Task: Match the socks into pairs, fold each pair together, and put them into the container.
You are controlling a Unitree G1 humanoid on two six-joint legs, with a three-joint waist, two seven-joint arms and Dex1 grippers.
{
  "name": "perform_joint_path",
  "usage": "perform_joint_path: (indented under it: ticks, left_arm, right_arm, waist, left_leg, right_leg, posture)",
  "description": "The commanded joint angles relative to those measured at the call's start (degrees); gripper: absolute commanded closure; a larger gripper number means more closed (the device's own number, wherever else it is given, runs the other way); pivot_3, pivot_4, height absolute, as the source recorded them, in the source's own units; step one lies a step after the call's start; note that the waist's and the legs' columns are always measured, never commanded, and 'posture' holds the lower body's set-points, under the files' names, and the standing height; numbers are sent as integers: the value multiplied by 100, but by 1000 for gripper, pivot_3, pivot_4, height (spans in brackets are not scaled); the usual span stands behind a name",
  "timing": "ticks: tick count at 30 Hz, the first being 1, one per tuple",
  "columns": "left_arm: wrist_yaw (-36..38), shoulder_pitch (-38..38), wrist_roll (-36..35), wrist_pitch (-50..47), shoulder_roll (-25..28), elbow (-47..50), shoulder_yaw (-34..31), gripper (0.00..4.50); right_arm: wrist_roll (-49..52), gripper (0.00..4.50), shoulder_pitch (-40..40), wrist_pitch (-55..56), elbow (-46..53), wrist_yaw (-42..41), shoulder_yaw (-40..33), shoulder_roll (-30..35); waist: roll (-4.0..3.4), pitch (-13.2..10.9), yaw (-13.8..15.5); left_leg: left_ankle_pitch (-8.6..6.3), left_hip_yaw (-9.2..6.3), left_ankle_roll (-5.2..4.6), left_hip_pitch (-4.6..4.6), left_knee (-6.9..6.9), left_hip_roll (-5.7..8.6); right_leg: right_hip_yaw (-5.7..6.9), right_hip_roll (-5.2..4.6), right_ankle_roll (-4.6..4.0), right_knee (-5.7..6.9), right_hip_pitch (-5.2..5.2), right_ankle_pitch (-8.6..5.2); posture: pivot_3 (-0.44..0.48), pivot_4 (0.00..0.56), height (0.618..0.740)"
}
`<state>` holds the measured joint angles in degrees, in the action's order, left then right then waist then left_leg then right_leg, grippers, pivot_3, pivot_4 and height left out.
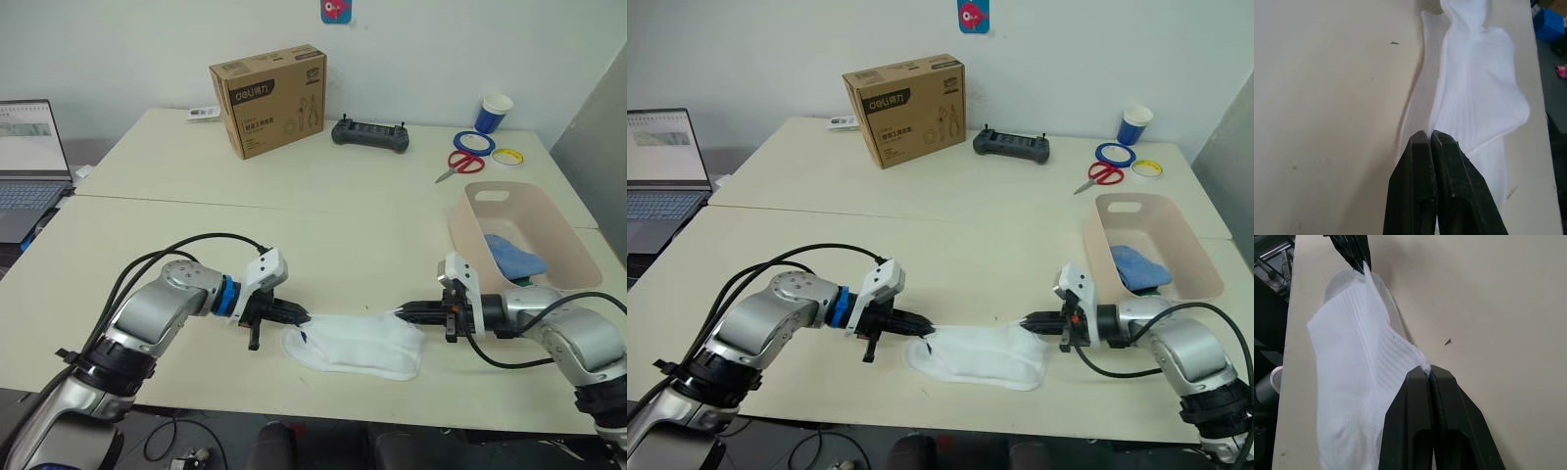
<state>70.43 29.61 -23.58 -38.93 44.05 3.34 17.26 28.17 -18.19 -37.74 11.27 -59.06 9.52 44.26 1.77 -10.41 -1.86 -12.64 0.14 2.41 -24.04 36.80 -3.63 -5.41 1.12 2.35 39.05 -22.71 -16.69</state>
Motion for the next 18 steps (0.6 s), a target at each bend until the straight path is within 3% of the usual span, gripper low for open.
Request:
perform_joint_path:
  ticks: [1,6,7,11,13,16,18]
  left_arm:
    - [-73,134,-88,-221,-188,23,-106,4478]
    - [-152,205,10,-111,-370,-120,-171,4478]
    - [-205,211,16,-49,-425,-163,-223,4285]
    - [-622,283,111,108,-601,-468,-538,3255]
    - [-917,244,193,346,-679,-575,-757,2598]
    - [-823,-9,-504,-45,-696,-204,-1366,1622]
    - [-849,-207,-635,-141,-610,8,-1569,1622]
  right_arm:
    - [-259,4500,-118,236,-131,84,-35,-56]
    - [-407,4500,-117,334,-213,106,-83,-132]
    - [-408,4500,-89,345,-195,78,-100,-128]
    - [-465,3475,13,545,-268,130,-315,-87]
    - [-545,2749,67,660,-309,252,-448,-58]
    - [-544,1674,202,754,-262,266,-698,44]
    - [-484,1674,299,750,-176,218,-821,96]
  waist:
    - [0,0,0]
    - [0,0,-2]
    - [0,0,-1]
    - [0,0,3]
    - [0,0,1]
    - [0,0,-3]
    - [0,0,-6]
  left_leg:
    - [0,2,0,0,2,1]
    - [0,1,0,2,5,0]
    - [0,1,0,3,5,0]
    - [0,1,0,2,9,1]
    - [0,1,0,2,9,1]
    - [0,1,0,2,8,0]
    - [0,3,0,3,6,0]
  right_leg:
    - [0,-1,0,0,0,0]
    - [-1,-1,5,4,2,2]
    - [-1,-1,6,4,2,3]
    - [0,-2,9,4,5,5]
    - [-2,-1,10,4,5,5]
    - [-1,-2,10,3,4,6]
    - [-4,-4,7,3,4,7]
  posture:
    - [0,150,740]
    - [0,150,740]
    - [0,150,740]
    - [0,150,740]
    - [0,150,740]
    - [0,150,740]
    - [0,150,740]
